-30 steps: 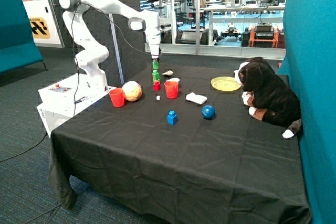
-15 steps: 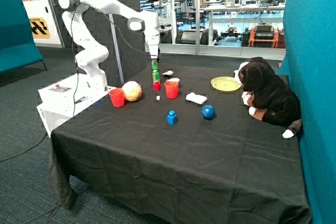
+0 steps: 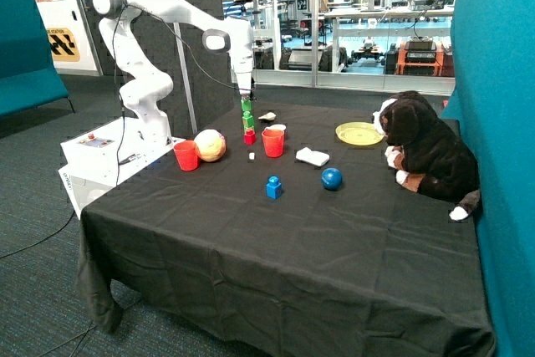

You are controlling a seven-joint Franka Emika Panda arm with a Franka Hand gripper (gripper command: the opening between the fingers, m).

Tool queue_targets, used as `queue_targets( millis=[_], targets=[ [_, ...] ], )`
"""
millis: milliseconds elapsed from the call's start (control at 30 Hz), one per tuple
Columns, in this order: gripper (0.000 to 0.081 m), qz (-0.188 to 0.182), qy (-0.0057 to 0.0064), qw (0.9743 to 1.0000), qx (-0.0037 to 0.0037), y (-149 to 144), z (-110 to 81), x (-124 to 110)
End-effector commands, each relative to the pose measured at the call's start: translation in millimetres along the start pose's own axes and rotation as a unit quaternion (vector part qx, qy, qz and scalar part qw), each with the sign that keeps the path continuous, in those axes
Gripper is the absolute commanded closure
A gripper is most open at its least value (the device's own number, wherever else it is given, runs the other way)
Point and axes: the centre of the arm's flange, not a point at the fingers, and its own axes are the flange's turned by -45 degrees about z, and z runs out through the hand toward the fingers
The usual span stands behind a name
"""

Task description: Stack green blocks

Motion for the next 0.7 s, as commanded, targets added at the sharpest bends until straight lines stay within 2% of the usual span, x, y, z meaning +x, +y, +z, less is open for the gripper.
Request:
queue_targets(
  millis=[0, 667],
  targets=[
    [0.0808, 0.001, -0.0020, 1.0000, 0.00029, 1.6, 2.8, 3.3],
    [0.0808, 0.005, -0.0020, 1.0000, 0.00028, -1.9, 13.6, -0.8]
  ],
)
